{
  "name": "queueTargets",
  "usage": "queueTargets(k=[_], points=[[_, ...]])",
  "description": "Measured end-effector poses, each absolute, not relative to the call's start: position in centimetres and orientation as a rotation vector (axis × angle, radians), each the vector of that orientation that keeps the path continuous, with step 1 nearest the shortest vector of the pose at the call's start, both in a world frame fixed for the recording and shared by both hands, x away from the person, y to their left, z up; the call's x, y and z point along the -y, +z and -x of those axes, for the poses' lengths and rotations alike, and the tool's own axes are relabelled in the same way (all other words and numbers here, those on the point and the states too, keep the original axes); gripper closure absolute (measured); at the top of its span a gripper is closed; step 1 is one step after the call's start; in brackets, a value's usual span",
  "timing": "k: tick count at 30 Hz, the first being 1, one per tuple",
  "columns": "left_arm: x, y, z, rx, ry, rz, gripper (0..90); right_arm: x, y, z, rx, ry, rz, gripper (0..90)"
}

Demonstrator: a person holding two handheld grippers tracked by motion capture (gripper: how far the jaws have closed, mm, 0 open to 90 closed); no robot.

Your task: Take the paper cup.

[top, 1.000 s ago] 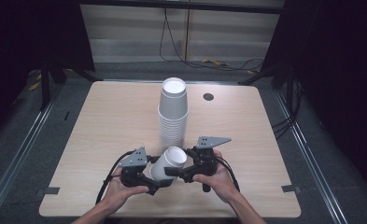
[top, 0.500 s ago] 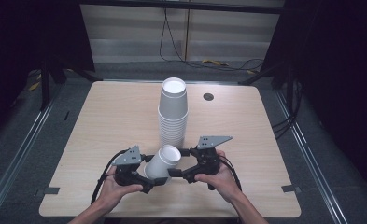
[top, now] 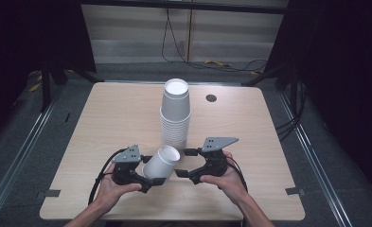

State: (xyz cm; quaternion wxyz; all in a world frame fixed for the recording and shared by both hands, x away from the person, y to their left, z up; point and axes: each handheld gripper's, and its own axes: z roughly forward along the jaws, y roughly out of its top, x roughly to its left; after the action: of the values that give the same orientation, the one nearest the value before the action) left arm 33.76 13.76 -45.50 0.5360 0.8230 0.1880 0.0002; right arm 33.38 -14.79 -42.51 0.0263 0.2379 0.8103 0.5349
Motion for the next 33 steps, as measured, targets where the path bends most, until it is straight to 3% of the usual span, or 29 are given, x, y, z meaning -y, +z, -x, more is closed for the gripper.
queueTargets(k=[5,14,24,33], points=[[-14.4,-44.6,-34.1,-0.461,-0.011,-1.973,14.5,15.1,-42.4,-33.2,-2.521,1.601,-0.763,22.9],[-14.8,-44.2,-34.5,-0.453,0.042,-2.036,14.6,15.5,-42.8,-32.9,-2.531,1.516,-0.743,21.5],[-12.6,-43.0,-34.7,-0.402,0.105,-2.150,14.5,15.8,-42.8,-33.3,-2.610,1.421,-0.715,17.7],[-11.5,-43.7,-34.5,-0.378,0.095,-2.246,14.5,16.2,-43.1,-32.8,-2.668,1.320,-0.655,17.4]])
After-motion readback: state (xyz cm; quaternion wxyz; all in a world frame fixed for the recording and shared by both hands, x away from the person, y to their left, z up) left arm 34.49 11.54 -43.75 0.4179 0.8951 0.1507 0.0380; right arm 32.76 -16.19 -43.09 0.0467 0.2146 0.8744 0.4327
